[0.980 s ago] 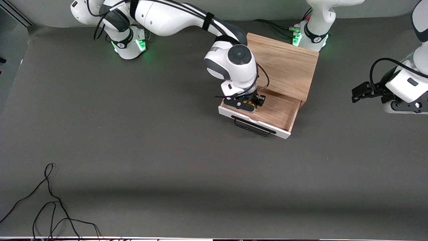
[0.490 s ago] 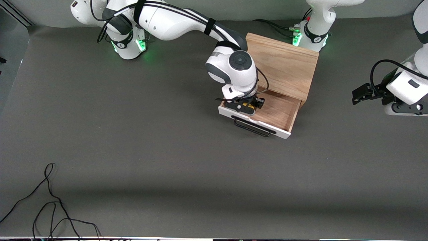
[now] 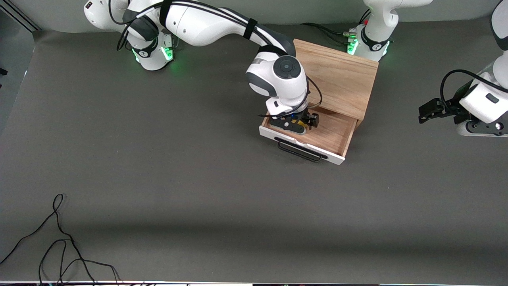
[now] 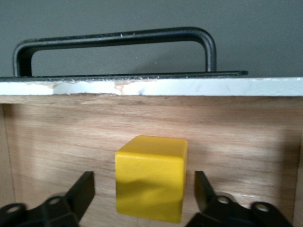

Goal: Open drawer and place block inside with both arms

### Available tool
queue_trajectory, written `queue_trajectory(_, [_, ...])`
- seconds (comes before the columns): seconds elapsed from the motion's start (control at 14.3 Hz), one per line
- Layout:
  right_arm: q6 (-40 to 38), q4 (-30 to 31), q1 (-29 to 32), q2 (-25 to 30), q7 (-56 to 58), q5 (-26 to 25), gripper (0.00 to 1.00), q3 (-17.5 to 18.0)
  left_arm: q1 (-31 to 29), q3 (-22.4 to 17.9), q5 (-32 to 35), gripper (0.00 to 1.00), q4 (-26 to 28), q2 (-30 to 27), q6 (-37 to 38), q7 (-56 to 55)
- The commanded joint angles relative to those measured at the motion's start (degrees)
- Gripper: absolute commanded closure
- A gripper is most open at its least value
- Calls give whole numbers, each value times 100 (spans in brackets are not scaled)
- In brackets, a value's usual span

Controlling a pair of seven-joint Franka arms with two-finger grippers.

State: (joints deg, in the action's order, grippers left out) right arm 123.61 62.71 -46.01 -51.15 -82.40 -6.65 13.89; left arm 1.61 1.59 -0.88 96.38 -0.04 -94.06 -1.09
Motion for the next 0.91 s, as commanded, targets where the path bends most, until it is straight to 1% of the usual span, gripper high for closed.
queue_trajectory(0.0, [-109,-101,-57,122,-198,-161,0,-114,-64,44,18,0,-66,-136,194,65])
queue_trajectory(0.21, [-424,-92,21,631,-41,-161,0,-307,-73,26,18,0,-66,-127,186,83])
queue_trajectory(0.28, [-478,-92,65,807,143,-153,0,-412,-73,26,18,0,-66,-127,186,92])
queue_trajectory(0.35, [-539,-14,179,957,406,-118,0,-431,-64,26,18,0,-66,-127,186,92])
queue_trajectory(0.56, [-1478,-39,671,1422,811,31,0,-405,-73,26,167,0,-66,-101,177,162])
queue_trajectory(0.7, [-1769,83,1004,1800,1381,486,0,-440,-73,17,176,0,-66,-101,177,154])
queue_trajectory(0.77, [-1918,249,1215,2002,1619,698,0,-440,-73,17,176,0,-66,-101,177,153])
queue_trajectory(0.84, [-1955,408,1478,2169,1856,787,0,-440,-73,17,176,0,-66,-101,186,162])
